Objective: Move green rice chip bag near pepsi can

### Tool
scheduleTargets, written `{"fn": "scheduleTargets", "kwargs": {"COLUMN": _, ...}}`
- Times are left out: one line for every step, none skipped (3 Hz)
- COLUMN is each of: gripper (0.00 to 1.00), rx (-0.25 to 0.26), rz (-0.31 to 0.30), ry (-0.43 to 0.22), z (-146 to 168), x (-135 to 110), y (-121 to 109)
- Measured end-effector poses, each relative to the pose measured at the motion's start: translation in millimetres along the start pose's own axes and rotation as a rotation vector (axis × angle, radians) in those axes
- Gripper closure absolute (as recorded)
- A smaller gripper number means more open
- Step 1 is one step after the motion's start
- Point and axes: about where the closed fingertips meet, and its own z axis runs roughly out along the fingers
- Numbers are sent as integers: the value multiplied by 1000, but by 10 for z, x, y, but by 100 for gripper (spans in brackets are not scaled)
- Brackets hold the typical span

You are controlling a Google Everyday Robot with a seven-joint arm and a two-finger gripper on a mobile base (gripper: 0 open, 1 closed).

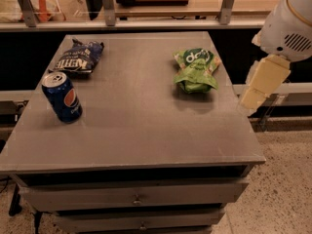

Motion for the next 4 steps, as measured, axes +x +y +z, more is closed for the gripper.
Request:
{"fn": "scheduleTargets", "kwargs": {"gripper": 0, "rx": 7, "rz": 121, "ry": -49, "z": 105, "x": -263, "y": -181}}
{"fn": "scheduleTargets", "kwargs": {"gripper": 0, "rx": 29, "rz": 235, "ry": -77, "z": 238, "x": -517, "y": -462}}
{"fn": "scheduleTargets", "kwargs": {"gripper": 0, "rx": 31, "rz": 271, "ry": -82, "z": 253, "x": -566, "y": -492}}
{"fn": "scheduleTargets", "kwargs": {"gripper": 0, "rx": 32, "rz": 268, "ry": -82, "z": 253, "x": -568, "y": -492}}
